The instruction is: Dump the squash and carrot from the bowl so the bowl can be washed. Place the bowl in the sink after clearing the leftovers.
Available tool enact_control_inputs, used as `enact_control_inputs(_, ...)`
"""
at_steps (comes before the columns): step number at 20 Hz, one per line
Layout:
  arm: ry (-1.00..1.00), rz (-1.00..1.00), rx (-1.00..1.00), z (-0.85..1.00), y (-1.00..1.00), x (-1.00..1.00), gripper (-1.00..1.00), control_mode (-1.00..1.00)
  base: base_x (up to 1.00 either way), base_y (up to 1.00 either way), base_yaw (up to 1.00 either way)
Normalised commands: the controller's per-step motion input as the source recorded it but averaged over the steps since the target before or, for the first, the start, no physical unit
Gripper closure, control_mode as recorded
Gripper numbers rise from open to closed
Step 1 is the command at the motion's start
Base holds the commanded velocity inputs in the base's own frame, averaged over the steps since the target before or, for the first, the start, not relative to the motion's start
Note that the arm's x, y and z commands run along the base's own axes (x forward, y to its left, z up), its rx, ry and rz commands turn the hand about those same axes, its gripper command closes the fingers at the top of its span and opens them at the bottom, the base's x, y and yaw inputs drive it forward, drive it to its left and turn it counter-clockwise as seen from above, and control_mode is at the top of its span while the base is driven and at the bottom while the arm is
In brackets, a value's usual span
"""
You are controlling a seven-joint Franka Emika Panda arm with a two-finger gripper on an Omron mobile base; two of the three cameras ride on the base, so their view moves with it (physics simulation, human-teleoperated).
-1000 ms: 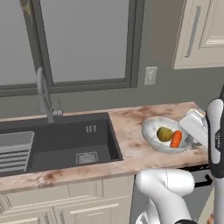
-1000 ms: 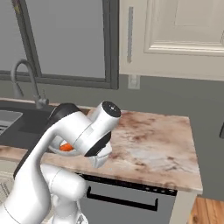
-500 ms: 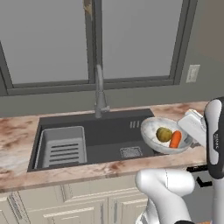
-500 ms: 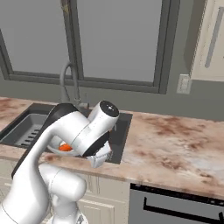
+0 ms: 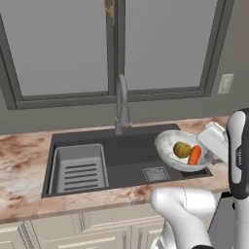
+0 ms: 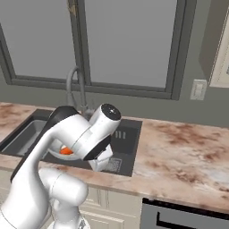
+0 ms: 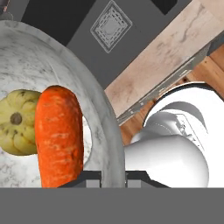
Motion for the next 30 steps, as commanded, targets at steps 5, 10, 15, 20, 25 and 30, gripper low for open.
enact_control_inputs(5, 0.00, 0.00, 0.00, 0.00, 0.00, 0.00, 1.00, 1.00, 0.45, 0.00, 0.00)
enact_control_inputs(10, 0.02, 0.00, -0.03, 0.00, 0.08, 0.03, 1.00, -1.00, 0.02, 0.00, 0.00)
enact_control_inputs(15, 0.00, 0.01, -0.05, 0.00, 0.69, 0.05, 1.00, -1.00, 0.00, 0.00, 0.00)
enact_control_inputs(20, 0.00, 0.11, -0.14, 0.00, 1.00, 0.13, 1.00, -1.00, 0.00, 0.00, 0.00)
enact_control_inputs(25, 0.00, 0.13, -0.13, 0.00, 1.00, 0.16, 1.00, -1.00, 0.00, 0.00, 0.00)
enact_control_inputs(30, 0.00, 0.13, -0.05, -0.02, 0.81, 0.00, 1.00, -1.00, 0.00, 0.00, 0.00)
